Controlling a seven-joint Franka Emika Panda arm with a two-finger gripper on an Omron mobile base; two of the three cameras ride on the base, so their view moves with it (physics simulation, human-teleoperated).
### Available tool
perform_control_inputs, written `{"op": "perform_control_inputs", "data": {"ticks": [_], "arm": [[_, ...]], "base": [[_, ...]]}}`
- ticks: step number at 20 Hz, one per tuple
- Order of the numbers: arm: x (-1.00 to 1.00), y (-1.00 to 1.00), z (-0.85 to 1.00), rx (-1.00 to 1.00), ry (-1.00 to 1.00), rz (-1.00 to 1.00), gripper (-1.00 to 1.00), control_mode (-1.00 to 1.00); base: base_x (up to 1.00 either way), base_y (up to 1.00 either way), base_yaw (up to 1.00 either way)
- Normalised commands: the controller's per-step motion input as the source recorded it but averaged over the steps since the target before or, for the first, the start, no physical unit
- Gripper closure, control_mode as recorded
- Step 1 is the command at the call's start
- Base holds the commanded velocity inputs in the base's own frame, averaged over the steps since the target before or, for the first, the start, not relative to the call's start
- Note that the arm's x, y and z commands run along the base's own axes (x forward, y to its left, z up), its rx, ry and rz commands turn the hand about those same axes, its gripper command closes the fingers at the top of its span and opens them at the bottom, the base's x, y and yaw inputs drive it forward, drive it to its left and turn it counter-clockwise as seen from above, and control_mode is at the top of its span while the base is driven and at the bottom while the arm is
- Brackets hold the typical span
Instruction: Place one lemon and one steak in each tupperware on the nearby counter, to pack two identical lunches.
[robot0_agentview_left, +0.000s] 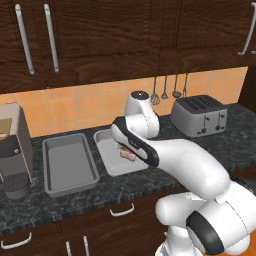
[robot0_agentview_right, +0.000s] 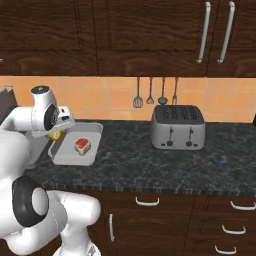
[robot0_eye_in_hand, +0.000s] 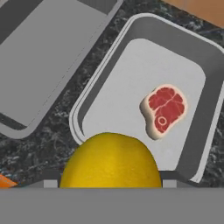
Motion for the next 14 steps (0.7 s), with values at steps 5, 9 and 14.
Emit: {"op": "perform_control_inputs", "data": {"ticks": [5, 9, 14], "arm": [[0.32, 0.15, -0.51, 0.00, 0.04, 0.00, 1.00, -1.00], [0.29, 0.31, -1.00, 0.01, 0.16, 0.00, 1.00, -1.00], [0.41, 0.03, -0.30, 0.00, 0.01, 0.00, 1.00, -1.00]], "base": [[0.00, 0.00, 0.00], [0.00, 0.00, 0.00], [0.00, 0.00, 0.00]]}}
